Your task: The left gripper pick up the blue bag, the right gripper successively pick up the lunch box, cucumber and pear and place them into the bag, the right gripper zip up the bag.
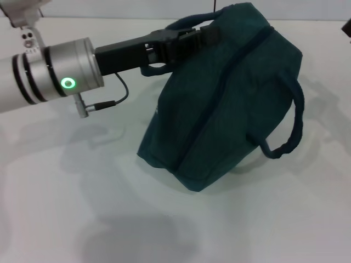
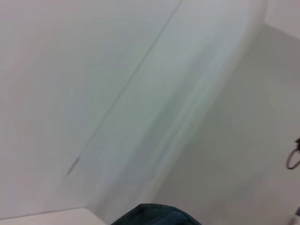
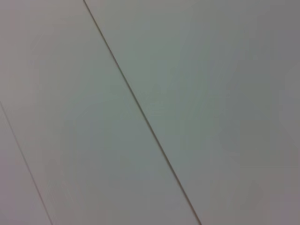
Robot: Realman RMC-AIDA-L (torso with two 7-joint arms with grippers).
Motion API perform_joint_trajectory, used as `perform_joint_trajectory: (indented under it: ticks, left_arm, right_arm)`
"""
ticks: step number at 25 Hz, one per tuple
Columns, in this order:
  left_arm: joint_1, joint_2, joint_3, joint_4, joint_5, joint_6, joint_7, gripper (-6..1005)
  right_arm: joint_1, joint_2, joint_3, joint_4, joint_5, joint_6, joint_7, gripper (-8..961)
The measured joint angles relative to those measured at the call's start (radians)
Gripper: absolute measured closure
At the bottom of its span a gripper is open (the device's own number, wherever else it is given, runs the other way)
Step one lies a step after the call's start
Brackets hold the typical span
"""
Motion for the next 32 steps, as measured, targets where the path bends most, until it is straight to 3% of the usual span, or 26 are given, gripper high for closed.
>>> perform_joint_trajectory:
  ticks: [7, 15, 25, 29, 32]
  left_arm:
    - [-0.019, 0.0, 0.006, -0.059, 0.004, -0.13, 0.029, 946]
    - [-0.014, 0.0, 0.038, -0.077, 0.0, -0.178, 0.053, 897]
    - [0.034, 0.006, 0.033, -0.056, -0.147, -0.182, 0.084, 494]
    - [0.058, 0.014, 0.033, 0.008, -0.169, -0.178, 0.072, 376]
    - [0.065, 0.033, 0.042, 0.057, -0.147, -0.124, 0.057, 298]
  right_arm:
    - [-0.003, 0.003, 0.007, 0.022, -0.001, -0.029, 0.0, 349]
    - [-0.005, 0.005, 0.009, 0.025, 0.0, -0.037, 0.0, 349]
    - [0.009, 0.001, 0.008, 0.02, -0.064, -0.09, -0.007, 348]
    - [0.023, -0.004, 0.008, 0.021, -0.108, -0.186, -0.042, 348]
    - [0.032, -0.005, 0.008, 0.017, -0.164, -0.273, -0.088, 348]
